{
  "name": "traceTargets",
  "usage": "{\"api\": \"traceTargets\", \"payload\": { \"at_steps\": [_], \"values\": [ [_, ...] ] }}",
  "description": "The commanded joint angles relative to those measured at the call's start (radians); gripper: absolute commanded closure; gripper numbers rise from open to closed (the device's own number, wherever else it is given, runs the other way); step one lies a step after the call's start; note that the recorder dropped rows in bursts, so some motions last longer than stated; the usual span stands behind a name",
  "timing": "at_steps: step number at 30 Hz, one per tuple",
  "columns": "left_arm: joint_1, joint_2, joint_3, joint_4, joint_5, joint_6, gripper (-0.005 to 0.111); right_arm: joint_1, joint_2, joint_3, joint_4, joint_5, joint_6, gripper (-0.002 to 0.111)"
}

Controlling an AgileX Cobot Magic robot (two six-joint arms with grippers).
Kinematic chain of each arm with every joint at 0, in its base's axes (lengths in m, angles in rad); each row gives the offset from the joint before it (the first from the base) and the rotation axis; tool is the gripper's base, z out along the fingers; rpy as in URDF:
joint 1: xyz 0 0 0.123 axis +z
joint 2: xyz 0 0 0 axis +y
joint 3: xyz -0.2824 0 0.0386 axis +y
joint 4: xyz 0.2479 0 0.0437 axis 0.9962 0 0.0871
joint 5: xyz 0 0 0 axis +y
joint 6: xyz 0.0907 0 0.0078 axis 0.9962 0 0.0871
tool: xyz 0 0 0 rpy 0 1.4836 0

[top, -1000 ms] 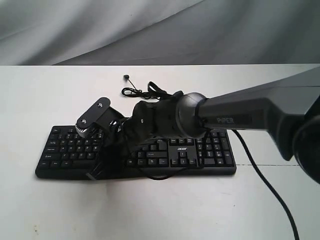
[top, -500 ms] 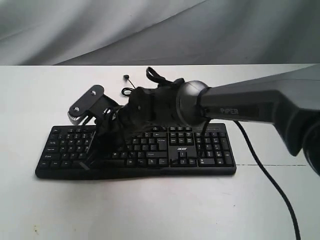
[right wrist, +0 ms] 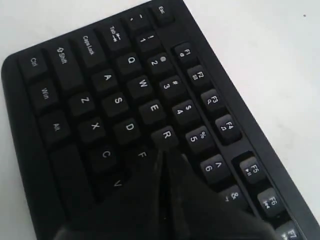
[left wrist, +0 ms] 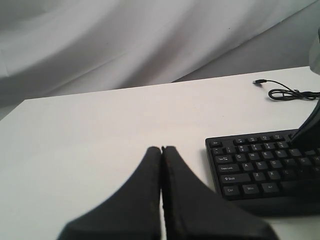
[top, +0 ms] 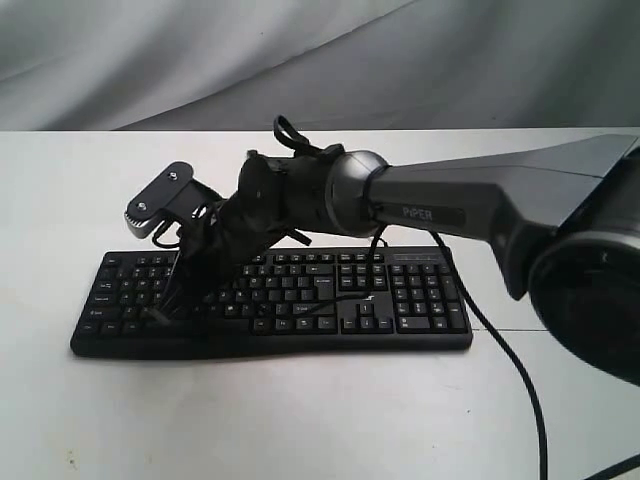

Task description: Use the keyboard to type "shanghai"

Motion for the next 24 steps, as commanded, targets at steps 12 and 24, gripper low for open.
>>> {"api": "traceTargets", "payload": {
  "at_steps": [12,24],
  "values": [
    [-0.007,-0.004,0.005,0.0,-0.01,-0.004,0.107,-0.006,0.01,-0.001,-0.008,0.013,0.002,0.108],
    [-0.007,-0.004,0.005,0.0,-0.01,-0.004,0.107,-0.006,0.025,-0.003,-0.001,0.021,0.004,0.108]
  ]
}}
